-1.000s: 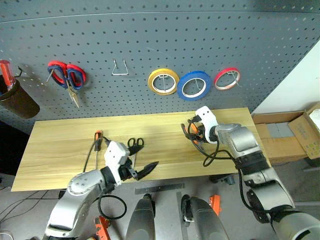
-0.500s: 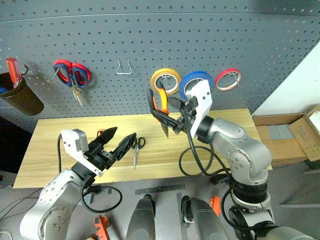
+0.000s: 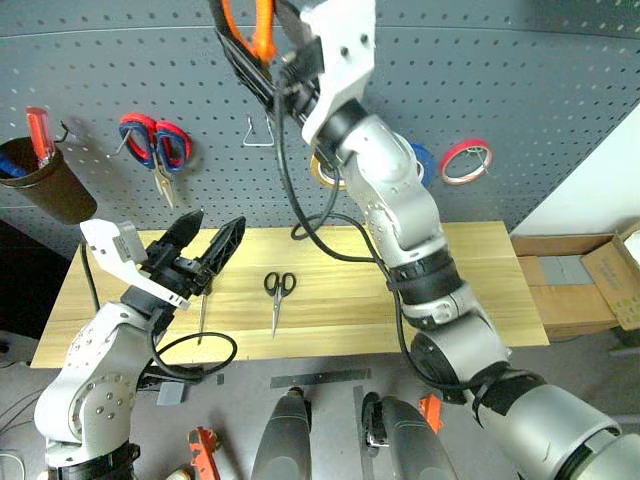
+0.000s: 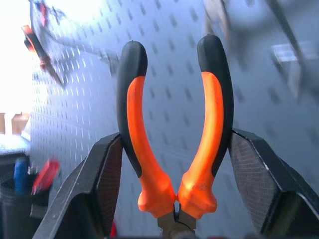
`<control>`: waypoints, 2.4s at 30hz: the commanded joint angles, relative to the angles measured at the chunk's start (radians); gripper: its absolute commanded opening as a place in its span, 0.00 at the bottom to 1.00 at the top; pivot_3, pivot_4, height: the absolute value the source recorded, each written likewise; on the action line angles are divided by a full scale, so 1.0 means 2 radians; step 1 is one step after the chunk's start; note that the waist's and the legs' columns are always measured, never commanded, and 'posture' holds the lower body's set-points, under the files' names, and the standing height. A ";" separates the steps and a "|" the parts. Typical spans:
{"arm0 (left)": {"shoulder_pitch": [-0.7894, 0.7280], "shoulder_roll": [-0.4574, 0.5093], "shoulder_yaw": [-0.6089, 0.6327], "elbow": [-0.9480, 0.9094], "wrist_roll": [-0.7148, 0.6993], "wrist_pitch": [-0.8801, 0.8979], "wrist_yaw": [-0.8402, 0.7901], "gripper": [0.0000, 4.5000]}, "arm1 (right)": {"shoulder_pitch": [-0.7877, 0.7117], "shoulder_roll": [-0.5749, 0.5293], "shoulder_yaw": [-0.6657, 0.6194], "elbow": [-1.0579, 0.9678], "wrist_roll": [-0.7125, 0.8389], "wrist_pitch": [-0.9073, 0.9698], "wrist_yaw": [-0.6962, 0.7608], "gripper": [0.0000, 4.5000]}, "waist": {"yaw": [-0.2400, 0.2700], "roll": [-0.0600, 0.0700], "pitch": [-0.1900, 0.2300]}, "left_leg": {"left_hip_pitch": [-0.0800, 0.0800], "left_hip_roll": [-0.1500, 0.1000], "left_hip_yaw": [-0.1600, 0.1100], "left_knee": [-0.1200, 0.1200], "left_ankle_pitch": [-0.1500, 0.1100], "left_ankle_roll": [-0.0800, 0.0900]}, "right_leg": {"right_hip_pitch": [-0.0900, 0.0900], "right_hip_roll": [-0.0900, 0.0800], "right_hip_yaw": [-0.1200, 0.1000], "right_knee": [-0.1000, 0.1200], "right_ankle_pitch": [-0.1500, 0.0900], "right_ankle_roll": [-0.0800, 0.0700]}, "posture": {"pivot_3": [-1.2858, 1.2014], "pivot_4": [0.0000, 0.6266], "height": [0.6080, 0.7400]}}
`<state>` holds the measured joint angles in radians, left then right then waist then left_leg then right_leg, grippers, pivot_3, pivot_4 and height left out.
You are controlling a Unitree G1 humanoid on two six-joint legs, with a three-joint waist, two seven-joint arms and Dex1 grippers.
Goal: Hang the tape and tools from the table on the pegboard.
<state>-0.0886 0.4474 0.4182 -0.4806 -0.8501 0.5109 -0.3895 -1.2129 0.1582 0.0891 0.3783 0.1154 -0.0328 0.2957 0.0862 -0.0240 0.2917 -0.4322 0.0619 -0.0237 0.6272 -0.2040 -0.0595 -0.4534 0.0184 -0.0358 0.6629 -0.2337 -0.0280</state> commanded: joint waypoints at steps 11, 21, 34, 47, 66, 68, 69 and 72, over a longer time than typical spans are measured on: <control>-0.047 -0.001 -0.015 0.040 0.052 -0.050 -0.013 1.00 | -0.059 0.027 -0.010 0.185 -0.009 -0.155 -0.012 0.61 | 0.011 0.000 0.000 | 0.000 0.000 0.000 0.000 0.000 0.000 | 0.000 -0.001 0.000 0.000 0.000 0.000 | 0.64 0.44 1.00; -0.030 0.000 -0.013 0.033 0.047 -0.048 -0.019 1.00 | -0.064 0.023 -0.013 0.244 -0.016 -0.187 -0.025 0.61 | 0.011 0.000 0.000 | 0.000 0.000 0.000 0.000 0.000 0.000 | 0.000 -0.001 0.000 0.001 0.000 0.000 | 0.64 0.47 1.00; -0.022 -0.001 -0.012 0.032 0.048 -0.049 -0.021 1.00 | -0.056 0.032 -0.008 0.271 -0.016 -0.142 -0.012 0.61 | 0.011 0.000 0.000 | 0.000 0.000 0.000 0.000 0.000 0.000 | 0.000 -0.001 0.000 0.001 0.000 0.000 | 0.64 0.47 1.00; -0.022 -0.001 -0.015 0.035 0.049 -0.049 -0.022 1.00 | -0.049 0.021 0.016 0.304 -0.060 -0.089 -0.018 0.61 | 0.010 0.000 0.000 | 0.000 0.000 0.000 0.000 0.000 0.000 | 0.000 -0.001 0.000 0.001 0.000 0.000 | 0.64 0.47 1.00; -0.019 -0.018 -0.036 0.024 0.056 -0.048 -0.009 1.00 | 0.056 -0.033 0.042 0.128 -0.086 -0.049 0.038 0.99 | 0.010 0.000 0.000 | 0.000 0.000 0.000 0.000 0.000 0.000 | 0.001 -0.001 0.000 0.001 0.000 0.000 | 0.63 0.46 1.00; -0.016 -0.021 -0.036 0.019 0.056 -0.045 -0.002 1.00 | 0.083 -0.047 0.046 0.071 -0.081 -0.022 0.055 0.99 | 0.010 0.000 0.000 | 0.000 0.000 0.000 0.000 0.000 0.000 | 0.001 -0.001 0.000 0.001 0.000 0.000 | 0.62 0.46 1.00; -0.012 -0.023 -0.037 0.015 0.056 -0.044 0.002 1.00 | 0.098 -0.056 0.048 0.038 -0.077 -0.006 0.065 0.99 | 0.010 0.000 0.000 | 0.000 0.000 0.000 0.000 0.000 0.000 | 0.001 -0.001 0.000 0.001 0.000 0.000 | 0.62 0.46 1.00; -0.002 -0.027 -0.039 0.006 0.062 -0.044 0.016 1.00 | 0.132 -0.074 0.051 -0.038 -0.066 0.042 0.087 0.99 | 0.010 0.000 0.000 | 0.000 0.000 0.000 0.000 0.000 0.000 | 0.001 -0.001 0.000 0.001 0.000 0.000 | 0.62 0.46 1.00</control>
<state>-0.1043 0.3966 0.3371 -0.4110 -0.7362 0.4303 -0.3726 -0.9547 0.0117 0.1857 0.4113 -0.0478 0.0118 0.4434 0.1053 -0.0239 0.2926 -0.4314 0.0623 -0.0242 0.6280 -0.2041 -0.0594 -0.4521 0.0168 -0.0359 0.6640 -0.2333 -0.0289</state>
